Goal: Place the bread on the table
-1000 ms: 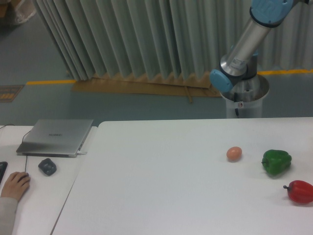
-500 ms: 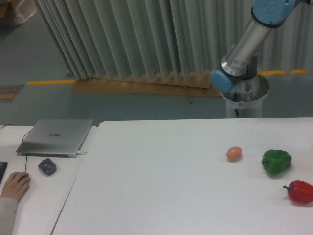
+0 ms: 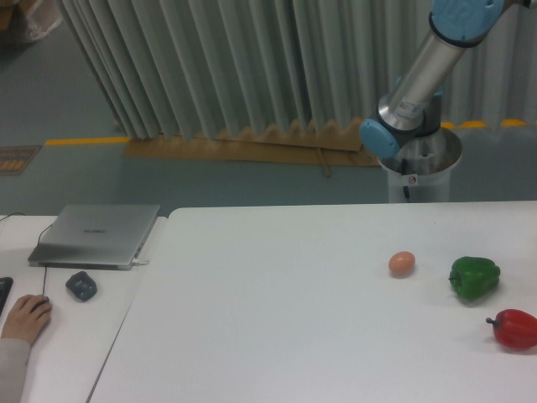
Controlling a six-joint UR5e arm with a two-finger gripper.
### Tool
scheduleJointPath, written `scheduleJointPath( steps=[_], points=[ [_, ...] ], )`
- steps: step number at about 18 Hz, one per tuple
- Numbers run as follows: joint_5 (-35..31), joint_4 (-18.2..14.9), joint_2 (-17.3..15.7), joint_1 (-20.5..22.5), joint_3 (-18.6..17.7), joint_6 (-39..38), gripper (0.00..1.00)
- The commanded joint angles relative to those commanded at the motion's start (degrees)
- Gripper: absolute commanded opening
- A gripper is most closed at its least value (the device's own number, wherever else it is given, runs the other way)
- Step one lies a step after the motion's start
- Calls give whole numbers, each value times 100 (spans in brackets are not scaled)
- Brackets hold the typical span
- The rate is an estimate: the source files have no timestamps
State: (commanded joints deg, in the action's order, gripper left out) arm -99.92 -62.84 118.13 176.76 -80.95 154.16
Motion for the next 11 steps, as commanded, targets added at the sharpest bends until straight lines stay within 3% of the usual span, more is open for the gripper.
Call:
scheduleJointPath(
  steps=[5, 11],
  points=[
    [-388, -166, -132, -326, -9, -518, 26],
    [94, -720, -351, -440, -18, -1335, 26]
  ],
)
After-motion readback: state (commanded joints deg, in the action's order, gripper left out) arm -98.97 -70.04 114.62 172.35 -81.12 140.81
